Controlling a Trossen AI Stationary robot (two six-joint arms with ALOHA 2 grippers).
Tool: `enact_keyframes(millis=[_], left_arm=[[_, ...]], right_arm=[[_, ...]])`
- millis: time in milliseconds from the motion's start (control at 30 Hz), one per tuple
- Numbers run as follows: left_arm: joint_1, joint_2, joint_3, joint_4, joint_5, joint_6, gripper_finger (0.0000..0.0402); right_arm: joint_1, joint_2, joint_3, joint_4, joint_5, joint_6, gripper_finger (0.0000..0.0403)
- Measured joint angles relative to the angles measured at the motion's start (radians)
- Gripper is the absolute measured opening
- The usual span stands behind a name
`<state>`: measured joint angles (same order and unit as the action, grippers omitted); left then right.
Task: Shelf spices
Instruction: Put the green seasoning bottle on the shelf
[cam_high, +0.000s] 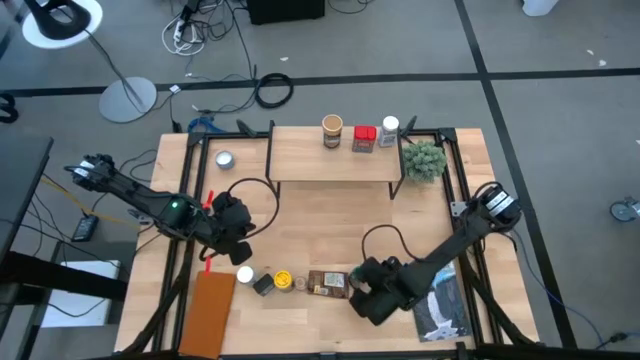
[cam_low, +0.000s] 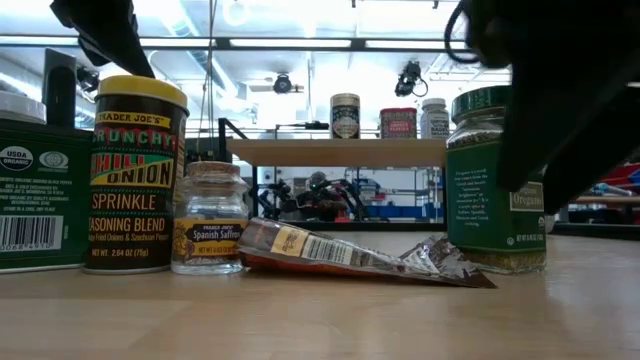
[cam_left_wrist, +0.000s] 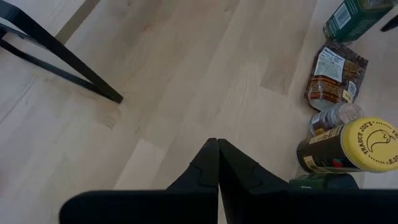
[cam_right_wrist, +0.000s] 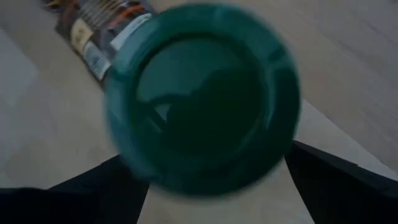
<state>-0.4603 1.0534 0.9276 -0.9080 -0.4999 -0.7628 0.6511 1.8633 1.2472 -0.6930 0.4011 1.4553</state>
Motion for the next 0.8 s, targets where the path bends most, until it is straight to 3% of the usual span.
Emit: enact_keyframes(millis=[533,800], left_arm=[[0.0,0.0,0.0,-0.001,0.0,0.019,0.0006],[0.0,0.0,0.0,-0.001,-0.003,0.026,0.0006]], right_arm=[[-0.111,0.0,0.077,-0.083,-0.096,-0.099,0.0345],[-0.149,0.0,0.077,-0.087,-0.173,-0.111,0.0267]])
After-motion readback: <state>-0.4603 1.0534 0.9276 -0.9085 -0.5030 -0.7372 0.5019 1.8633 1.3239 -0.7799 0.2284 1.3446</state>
